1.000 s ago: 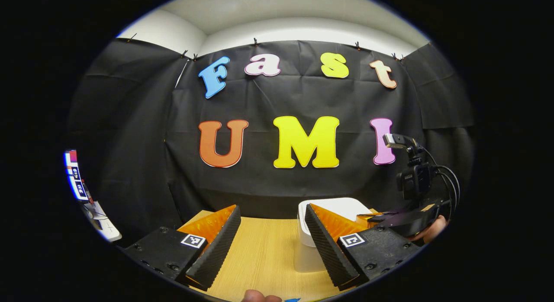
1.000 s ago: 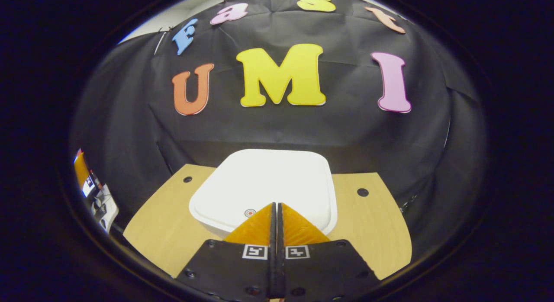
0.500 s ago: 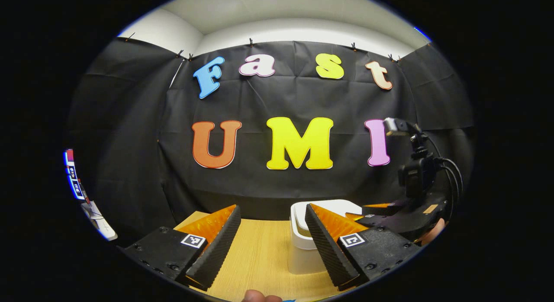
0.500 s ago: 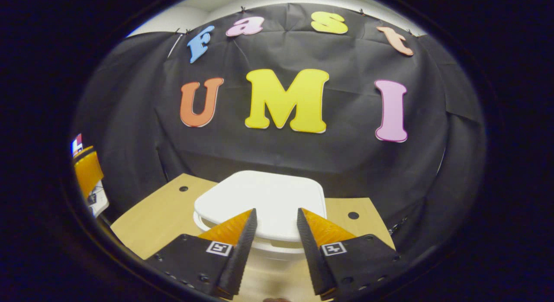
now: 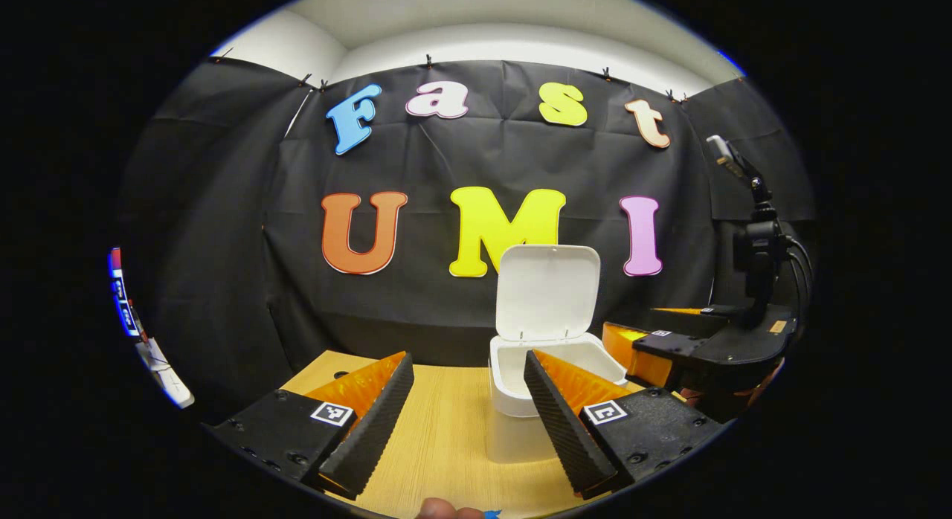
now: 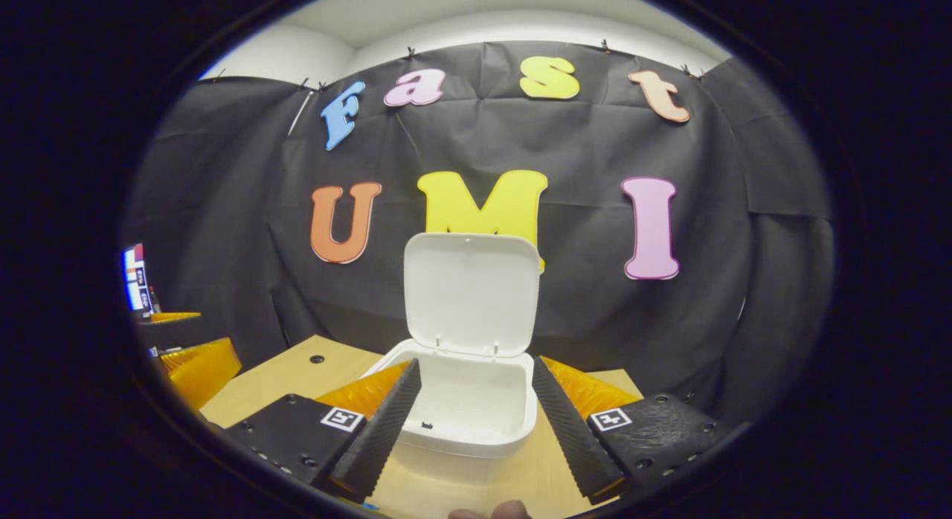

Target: Press the lid of the desktop garbage bin to open it, pick up the crumpled paper on the desktop and throw it into the bin, then pick up the pop can on the desktop and drop it into the bin, and finally close the garbage bin lid.

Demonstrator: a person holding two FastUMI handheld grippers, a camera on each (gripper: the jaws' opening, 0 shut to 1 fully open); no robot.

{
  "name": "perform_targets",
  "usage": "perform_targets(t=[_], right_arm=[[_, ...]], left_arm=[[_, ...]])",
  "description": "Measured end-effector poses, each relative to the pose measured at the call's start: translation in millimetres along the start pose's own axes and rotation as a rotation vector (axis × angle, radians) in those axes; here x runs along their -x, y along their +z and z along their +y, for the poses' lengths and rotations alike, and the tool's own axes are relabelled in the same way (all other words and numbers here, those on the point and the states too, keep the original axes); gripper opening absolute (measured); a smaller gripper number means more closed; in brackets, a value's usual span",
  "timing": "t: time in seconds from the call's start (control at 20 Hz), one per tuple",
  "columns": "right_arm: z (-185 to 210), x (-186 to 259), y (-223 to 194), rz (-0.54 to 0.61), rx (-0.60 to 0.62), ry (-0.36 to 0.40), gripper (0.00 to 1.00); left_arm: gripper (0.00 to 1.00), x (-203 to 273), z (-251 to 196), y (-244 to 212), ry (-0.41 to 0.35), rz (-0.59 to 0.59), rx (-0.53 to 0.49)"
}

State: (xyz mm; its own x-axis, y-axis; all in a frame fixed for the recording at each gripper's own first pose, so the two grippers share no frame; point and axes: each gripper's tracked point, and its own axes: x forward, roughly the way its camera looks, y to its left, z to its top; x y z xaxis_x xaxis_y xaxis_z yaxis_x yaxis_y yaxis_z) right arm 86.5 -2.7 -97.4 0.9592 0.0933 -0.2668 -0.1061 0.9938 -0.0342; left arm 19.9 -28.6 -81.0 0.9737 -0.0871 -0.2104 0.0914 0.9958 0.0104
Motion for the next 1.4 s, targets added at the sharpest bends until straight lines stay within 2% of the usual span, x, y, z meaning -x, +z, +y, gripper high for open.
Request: perform_targets(t=[0.3, 0.65, 0.9, 1.15, 1.4], right_arm=[[1, 28, -10, 0.002, 0.005, 0.016, 0.94], [-7, 49, -37, 0.053, 0.034, 0.03, 0.94], [-20, 60, -61, 0.101, 0.034, 0.018, 0.94], [-36, 70, -87, 0.157, 0.04, -0.013, 0.94], [-44, 80, -115, 0.214, 0.042, -0.032, 0.94]], left_arm=[[0.96, 7, 6, -22, -0.002, 0.052, -0.001], [0.97, 21, 10, -73, -0.017, 0.192, -0.022], [0.97, 30, 3, -132, -0.035, 0.364, -0.013], [0.97, 39, -11, -198, -0.088, 0.545, 0.012], [0.98, 69, -29, -252, -0.114, 0.706, 0.04]])
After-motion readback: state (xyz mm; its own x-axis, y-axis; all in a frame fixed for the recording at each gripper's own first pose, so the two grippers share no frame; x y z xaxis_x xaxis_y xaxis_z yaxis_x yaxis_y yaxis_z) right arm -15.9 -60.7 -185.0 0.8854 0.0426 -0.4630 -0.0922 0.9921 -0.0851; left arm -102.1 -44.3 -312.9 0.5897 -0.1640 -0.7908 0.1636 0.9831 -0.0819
